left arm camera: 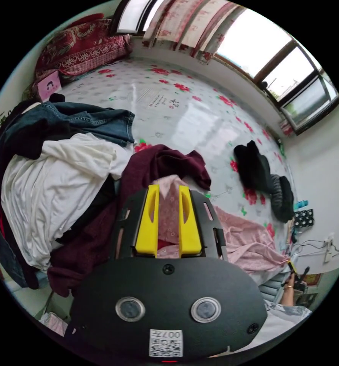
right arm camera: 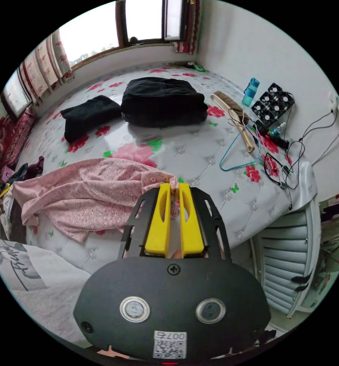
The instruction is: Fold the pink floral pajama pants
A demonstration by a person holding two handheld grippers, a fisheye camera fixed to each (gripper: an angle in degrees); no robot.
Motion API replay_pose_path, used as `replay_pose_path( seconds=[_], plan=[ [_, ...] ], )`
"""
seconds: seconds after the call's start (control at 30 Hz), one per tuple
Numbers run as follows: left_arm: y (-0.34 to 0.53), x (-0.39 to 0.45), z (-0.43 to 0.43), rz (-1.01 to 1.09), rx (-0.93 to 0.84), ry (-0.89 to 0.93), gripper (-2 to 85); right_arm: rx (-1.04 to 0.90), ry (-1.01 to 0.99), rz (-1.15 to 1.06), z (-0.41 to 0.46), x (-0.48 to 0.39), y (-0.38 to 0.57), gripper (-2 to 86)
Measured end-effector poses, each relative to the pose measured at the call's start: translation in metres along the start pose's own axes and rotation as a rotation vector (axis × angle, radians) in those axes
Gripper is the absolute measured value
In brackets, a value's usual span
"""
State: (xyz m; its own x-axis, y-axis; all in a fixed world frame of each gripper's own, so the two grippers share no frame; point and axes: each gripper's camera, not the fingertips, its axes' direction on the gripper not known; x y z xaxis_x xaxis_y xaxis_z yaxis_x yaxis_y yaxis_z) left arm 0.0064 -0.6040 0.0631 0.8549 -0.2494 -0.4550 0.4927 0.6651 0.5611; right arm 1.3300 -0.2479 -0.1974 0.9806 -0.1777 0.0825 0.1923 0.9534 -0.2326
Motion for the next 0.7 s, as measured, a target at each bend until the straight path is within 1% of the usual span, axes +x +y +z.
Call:
replay_pose_path(
  seconds=[0.13, 0.2, 0.23, 0.37, 0.47, 0.57, 0.6, 0.63, 0.7],
  plan=[
    [0.032, 0.017, 0.007, 0.062, 0.03, -0.126, 9.8, -0.021, 0.046, -0.069, -0.017, -0.006, -0.003, 1.4],
    [0.067, 0.028, 0.01, 0.107, 0.031, -0.175, 9.9, -0.027, 0.046, -0.066, -0.022, -0.003, -0.001, 1.3],
    [0.077, 0.03, 0.012, 0.116, 0.025, -0.166, 10.0, -0.03, 0.039, -0.053, -0.025, 0.0, 0.001, 1.3],
    [0.153, 0.05, 0.044, 0.203, -0.098, -0.018, 11.4, -0.043, 0.008, 0.007, -0.031, 0.011, 0.004, 1.2],
    [0.187, 0.063, 0.088, 0.292, -0.214, -0.023, 12.3, -0.036, -0.02, 0.043, -0.042, 0.019, 0.006, 1.0],
    [0.186, 0.062, 0.137, 0.311, -0.298, -0.089, 11.2, -0.033, -0.043, 0.06, -0.055, 0.025, 0.005, 0.9],
    [0.177, 0.061, 0.137, 0.315, -0.241, -0.088, 6.4, -0.034, -0.053, 0.065, -0.06, 0.027, 0.004, 0.9],
    [0.171, 0.059, 0.137, 0.304, -0.219, -0.077, 4.0, -0.041, -0.061, 0.074, -0.064, 0.029, 0.001, 0.8],
    [0.136, 0.045, 0.141, 0.224, -0.263, 0.039, 1.4, -0.051, -0.076, 0.088, -0.07, 0.031, -0.006, 0.8]
  ],
)
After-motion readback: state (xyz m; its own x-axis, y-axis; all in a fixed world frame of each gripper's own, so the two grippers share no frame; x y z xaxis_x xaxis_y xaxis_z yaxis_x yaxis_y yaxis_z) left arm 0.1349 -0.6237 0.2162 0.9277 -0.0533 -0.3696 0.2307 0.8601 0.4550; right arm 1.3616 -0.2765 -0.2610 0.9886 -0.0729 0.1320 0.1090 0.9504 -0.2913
